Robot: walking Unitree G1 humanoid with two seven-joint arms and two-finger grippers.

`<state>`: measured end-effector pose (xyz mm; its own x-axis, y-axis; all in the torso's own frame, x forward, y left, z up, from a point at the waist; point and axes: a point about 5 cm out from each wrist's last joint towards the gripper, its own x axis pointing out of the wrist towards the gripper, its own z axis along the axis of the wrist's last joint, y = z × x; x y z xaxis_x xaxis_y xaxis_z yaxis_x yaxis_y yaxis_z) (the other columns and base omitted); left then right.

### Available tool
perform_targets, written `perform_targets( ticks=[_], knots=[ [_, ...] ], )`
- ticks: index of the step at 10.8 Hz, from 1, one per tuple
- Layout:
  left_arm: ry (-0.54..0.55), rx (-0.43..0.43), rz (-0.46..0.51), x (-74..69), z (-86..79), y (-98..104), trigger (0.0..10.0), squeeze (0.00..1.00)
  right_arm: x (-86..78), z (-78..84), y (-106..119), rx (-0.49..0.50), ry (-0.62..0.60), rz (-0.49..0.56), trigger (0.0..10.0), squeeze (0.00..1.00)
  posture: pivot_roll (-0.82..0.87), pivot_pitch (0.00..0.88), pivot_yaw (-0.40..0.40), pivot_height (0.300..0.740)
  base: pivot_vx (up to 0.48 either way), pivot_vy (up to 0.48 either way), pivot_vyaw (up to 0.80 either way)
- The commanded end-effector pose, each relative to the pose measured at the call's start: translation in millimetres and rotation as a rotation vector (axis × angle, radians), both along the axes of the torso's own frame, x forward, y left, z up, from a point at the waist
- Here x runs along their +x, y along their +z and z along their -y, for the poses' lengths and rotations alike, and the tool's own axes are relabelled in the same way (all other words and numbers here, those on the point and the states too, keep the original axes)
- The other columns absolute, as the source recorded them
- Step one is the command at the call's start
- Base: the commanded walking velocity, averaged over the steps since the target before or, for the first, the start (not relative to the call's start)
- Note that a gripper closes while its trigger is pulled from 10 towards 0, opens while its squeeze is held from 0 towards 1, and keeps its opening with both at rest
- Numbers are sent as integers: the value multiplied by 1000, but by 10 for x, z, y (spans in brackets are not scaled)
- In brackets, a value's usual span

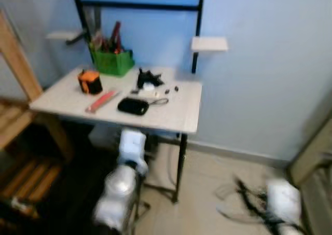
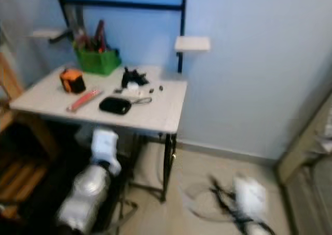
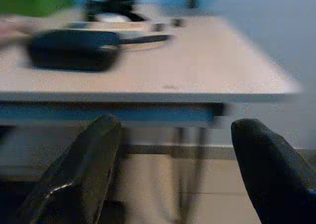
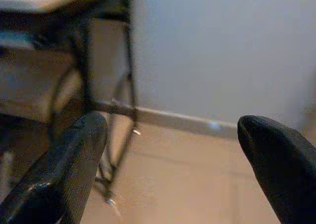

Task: Clean up the room

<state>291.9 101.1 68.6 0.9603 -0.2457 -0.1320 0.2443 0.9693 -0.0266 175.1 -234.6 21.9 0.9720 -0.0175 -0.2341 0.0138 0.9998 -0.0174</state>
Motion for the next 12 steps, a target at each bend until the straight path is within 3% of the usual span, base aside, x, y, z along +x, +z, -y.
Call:
perform_targets(
  ticks=[1, 3, 5, 9, 12],
  knots=[
    [-27, -9, 64, 28, 2, 204, 10000, 0, 19, 11, 96, 7, 8, 36, 10000, 0, 60, 0, -7, 731, 0, 0, 0],
    [-64, 10, 93, -35, 76, 348, 10000, 0, -26, -40, 116, 21, 31, 36, 10000, 0, 73, 0, -13, 731, 0, 0, 0],
    [14, 55, 57, 2, 45, 411, 10000, 0, 132, -146, 154, 28, 58, 44, 10000, 0, 84, 0, -15, 731, 0, 0, 0],
    [28, 129, 94, 81, -45, 442, 10000, 0, 413, -243, 193, 49, 54, 71, 10000, 0, 94, 0, 5, 731, 0, 0, 0],
    [43, 171, 104, 296, -165, 473, 10000, 0, 547, -301, 221, 65, 38, 93, 10000, 0, 101, 0, 17, 731, 0, -311, 504]
  ],
)
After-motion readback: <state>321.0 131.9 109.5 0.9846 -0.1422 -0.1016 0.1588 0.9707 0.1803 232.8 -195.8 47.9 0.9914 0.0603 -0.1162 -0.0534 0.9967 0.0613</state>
